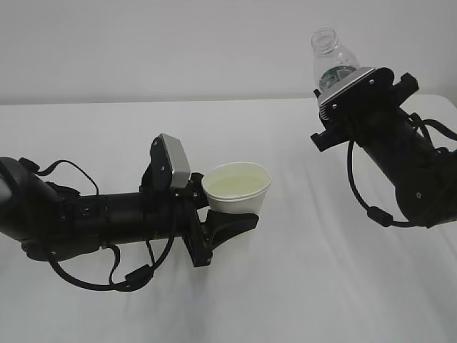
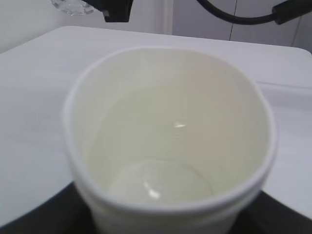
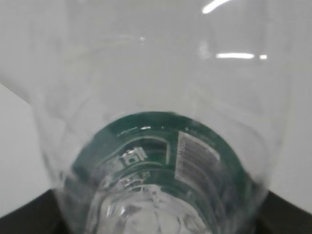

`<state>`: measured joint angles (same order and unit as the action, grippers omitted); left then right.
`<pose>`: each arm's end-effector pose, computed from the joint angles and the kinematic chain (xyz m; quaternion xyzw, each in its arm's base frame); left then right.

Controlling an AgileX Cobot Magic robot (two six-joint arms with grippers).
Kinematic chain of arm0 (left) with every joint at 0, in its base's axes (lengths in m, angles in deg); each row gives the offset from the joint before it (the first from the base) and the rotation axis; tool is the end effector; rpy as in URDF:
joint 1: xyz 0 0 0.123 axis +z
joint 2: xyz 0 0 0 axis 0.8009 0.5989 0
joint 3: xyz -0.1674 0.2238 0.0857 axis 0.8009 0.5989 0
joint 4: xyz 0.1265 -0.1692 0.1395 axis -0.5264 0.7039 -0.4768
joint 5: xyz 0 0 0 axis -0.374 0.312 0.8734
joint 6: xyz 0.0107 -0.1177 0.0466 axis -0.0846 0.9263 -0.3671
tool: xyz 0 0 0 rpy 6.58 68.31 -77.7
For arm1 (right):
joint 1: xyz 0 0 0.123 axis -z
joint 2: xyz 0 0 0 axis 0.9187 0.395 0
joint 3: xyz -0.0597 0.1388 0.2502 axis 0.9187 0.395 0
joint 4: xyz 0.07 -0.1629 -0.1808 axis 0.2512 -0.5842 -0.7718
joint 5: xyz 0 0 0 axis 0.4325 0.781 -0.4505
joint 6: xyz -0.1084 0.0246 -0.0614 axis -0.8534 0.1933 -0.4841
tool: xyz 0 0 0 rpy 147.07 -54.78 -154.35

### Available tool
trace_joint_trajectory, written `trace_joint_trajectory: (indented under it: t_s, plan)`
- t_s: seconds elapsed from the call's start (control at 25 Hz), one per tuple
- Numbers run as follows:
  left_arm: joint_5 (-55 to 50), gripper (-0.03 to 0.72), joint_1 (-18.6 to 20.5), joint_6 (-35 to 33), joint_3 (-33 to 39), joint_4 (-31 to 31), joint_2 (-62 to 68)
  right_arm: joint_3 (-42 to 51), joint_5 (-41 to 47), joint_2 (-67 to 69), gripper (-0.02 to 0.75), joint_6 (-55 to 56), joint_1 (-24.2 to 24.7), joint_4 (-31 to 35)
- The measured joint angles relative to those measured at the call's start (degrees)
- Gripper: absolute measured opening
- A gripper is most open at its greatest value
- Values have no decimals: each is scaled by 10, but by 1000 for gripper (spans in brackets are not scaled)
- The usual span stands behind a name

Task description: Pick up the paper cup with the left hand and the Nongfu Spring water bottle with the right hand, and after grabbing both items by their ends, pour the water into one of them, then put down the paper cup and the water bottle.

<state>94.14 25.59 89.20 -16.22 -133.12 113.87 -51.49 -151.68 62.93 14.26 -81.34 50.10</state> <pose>0.3054 -0.2586 0.0918 0.4504 0.6260 -0.3781 0.5121 0.4075 0.0958 0.1640 -0.2678 0.6390 -0.1579 0.7036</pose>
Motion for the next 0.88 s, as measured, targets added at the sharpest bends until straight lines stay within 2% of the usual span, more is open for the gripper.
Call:
trace_joint_trajectory:
  t_s: [0.88]
  plan:
    - [0,420,0,0,0,0,0,4,0,0,471,126,0,95]
